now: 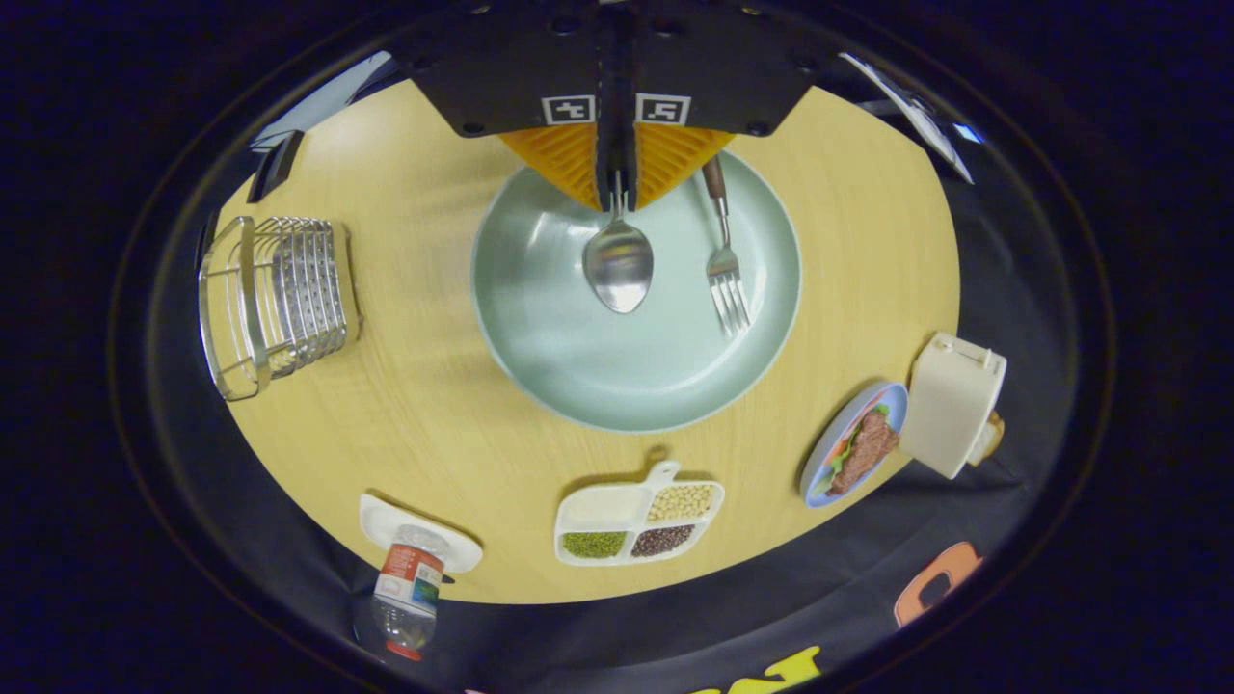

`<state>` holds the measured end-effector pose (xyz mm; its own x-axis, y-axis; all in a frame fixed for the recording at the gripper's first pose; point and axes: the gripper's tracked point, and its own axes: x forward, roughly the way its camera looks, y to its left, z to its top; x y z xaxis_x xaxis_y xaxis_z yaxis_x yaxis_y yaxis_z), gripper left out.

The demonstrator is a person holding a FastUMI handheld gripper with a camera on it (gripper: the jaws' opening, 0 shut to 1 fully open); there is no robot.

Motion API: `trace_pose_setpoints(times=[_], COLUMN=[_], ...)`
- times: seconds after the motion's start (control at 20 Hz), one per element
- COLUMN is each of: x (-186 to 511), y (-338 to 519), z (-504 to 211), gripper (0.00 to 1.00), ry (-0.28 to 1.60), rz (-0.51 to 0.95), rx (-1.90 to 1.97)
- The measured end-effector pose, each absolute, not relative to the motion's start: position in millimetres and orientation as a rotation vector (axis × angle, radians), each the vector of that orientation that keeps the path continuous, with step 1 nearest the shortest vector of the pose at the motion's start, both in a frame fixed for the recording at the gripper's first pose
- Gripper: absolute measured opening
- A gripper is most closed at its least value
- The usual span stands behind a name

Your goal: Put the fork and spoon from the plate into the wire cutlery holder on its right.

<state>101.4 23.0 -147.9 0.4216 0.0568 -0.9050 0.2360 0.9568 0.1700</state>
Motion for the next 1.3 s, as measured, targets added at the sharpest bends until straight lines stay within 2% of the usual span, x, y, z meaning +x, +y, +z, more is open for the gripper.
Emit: trace_pose_setpoints(times=[0.7,1.05,1.3], x=[87,41,13], y=[-16,-82,-135], z=[-91,-31,-14], gripper=[0.01,0.01,0.01], ry=[1.098,1.004,0.982], rz=[-0.045,-0.088,-0.161], rx=[0.412,0.354,0.332])
